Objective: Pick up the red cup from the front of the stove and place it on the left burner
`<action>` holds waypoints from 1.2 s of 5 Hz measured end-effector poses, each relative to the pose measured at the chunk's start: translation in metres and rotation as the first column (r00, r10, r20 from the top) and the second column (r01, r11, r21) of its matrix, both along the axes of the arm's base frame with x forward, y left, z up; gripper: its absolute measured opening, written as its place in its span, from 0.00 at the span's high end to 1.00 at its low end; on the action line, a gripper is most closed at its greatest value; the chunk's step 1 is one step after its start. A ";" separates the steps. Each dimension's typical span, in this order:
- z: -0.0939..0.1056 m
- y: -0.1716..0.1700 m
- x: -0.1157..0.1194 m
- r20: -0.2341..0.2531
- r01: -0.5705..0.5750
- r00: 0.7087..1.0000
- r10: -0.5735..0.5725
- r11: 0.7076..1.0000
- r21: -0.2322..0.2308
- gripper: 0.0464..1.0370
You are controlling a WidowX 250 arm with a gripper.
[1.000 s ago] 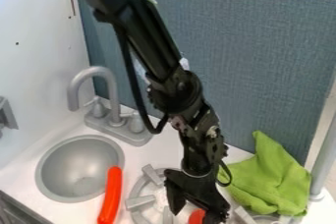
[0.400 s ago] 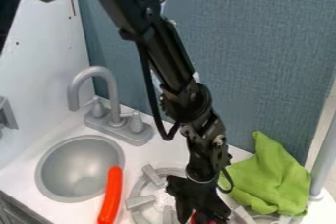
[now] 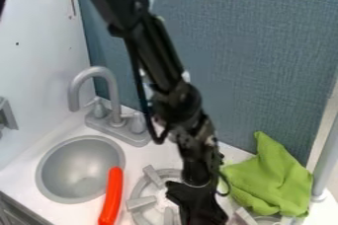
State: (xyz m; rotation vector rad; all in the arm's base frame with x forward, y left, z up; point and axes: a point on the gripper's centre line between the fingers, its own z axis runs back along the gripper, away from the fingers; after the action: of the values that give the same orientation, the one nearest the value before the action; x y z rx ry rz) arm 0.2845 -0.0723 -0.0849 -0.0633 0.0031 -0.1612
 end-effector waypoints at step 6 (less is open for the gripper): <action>0.030 0.073 0.029 0.094 -0.225 0.971 0.220 0.973 0.052 0.95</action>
State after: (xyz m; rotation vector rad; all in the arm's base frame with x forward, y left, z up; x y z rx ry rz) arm 0.3134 0.0009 -0.0551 0.0063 -0.0862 0.0610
